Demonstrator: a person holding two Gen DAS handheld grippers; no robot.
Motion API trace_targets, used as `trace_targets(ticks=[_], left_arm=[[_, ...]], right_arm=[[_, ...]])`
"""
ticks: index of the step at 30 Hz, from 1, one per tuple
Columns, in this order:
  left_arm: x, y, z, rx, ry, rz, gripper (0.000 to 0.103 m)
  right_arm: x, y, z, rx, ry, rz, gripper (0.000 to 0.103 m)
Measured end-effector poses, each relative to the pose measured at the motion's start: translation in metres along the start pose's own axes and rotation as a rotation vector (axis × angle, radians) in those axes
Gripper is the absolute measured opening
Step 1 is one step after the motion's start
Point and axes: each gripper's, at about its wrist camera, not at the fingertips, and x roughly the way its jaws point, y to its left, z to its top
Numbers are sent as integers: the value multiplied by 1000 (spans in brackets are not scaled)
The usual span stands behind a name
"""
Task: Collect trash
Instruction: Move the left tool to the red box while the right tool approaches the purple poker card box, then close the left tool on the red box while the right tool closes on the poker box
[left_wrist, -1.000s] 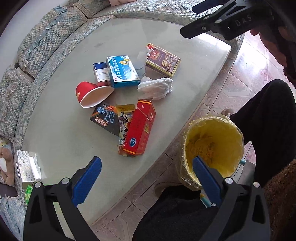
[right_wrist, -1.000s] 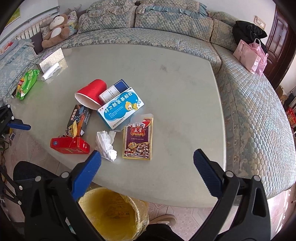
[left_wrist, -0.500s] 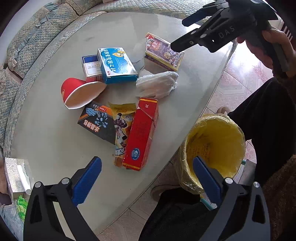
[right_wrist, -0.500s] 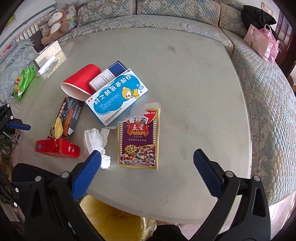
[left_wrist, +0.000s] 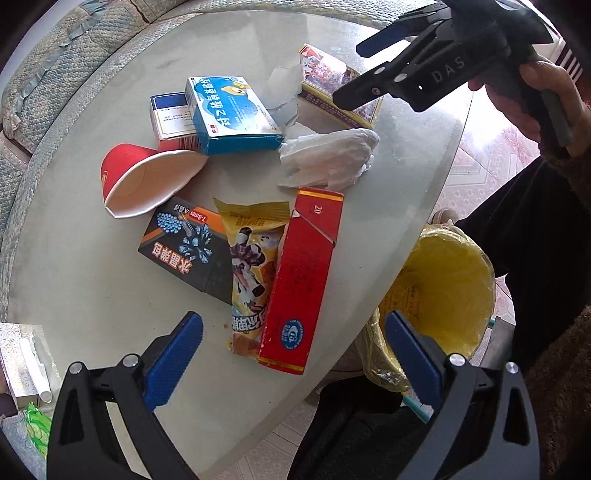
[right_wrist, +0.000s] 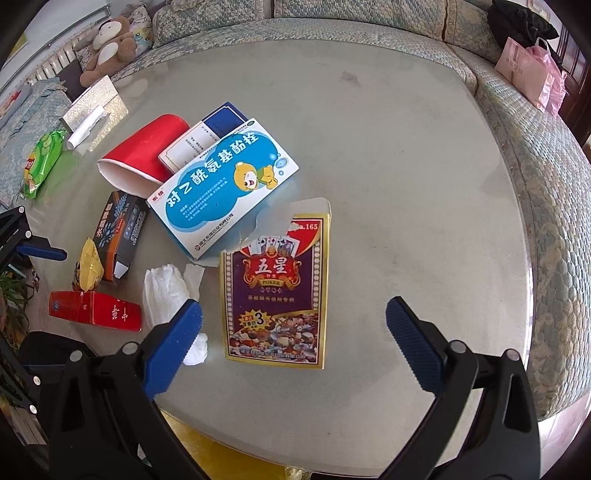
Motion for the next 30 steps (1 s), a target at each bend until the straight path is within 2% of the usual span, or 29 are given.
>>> trace_targets(ticks=[10,14,25,28,30], left_arm=[[11,3,5,2,9,-32,97],[10,6,6,-19,-1,-64,97],[10,6,1,-52,3,-86,94],[16,7,1,-68,32,-86,84],[17,8,-1,-75,33,-86,83]], right_arm=[[9,-4,3,15,-10,-9,98],[10,-8,3,25,-13,-3,98],[14,-10,3,29,-9,-1,98],[15,-8,4,24,-11,-5,98],[15,-6,5,19,-12,-7,98]])
